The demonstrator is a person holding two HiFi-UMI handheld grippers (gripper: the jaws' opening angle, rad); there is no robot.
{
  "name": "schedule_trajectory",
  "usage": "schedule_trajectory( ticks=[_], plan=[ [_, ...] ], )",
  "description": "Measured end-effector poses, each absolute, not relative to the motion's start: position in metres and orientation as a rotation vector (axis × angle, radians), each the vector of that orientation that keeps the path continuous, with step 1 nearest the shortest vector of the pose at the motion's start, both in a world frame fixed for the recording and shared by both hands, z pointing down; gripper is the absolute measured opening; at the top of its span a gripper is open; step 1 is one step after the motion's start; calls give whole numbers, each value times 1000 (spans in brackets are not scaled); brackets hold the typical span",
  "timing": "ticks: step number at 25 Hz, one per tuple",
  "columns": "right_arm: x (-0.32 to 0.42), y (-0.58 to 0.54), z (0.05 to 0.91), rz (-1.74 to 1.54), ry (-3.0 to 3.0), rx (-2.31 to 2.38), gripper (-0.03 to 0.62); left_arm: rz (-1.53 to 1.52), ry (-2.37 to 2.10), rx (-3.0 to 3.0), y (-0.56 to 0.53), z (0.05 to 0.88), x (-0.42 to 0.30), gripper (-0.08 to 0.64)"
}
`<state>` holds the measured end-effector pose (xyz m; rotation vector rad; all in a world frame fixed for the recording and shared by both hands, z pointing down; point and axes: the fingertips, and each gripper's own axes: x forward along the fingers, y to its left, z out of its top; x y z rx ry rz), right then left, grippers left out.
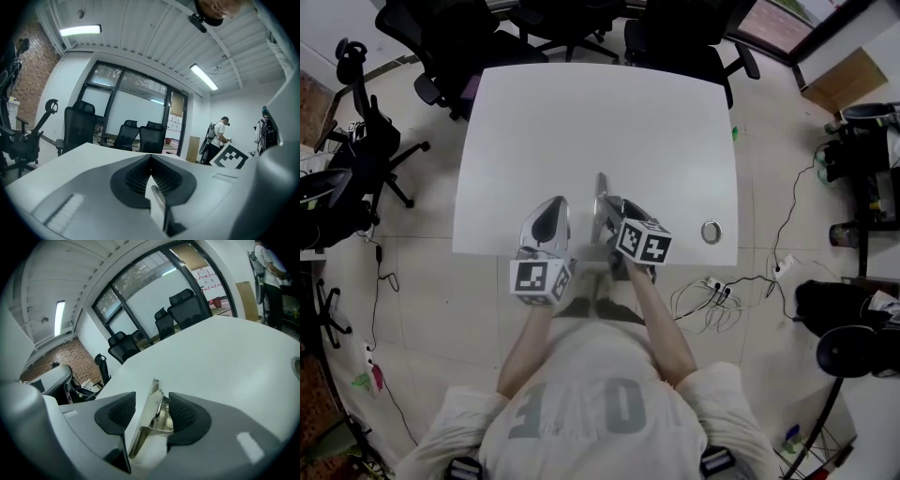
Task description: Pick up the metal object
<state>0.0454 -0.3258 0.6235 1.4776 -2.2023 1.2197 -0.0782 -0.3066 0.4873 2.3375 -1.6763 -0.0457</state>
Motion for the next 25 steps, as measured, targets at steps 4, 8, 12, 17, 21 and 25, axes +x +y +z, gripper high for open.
schedule_trajectory(
  ticks=[4,8,12,17,21,25],
  plan=[
    [44,-324,634,1216,-2140,1463,176,-41,-1687,2322,-303,492,-83,2],
    [41,-324,640,1195,-2080,1430,130,-43,-1681,2313,-303,494,-85,2],
    [40,-324,640,1192,-2080,1432,127,-45,-1674,2315,-303,495,-84,2],
    [41,-324,640,1211,-2083,1436,118,-32,-1673,2310,-301,500,-85,2],
    [37,-323,636,1193,-2099,1448,112,-49,-1682,2302,-301,499,-89,2],
    [43,-320,636,1195,-2113,1475,104,-60,-1680,2307,-301,498,-88,2]
  ],
)
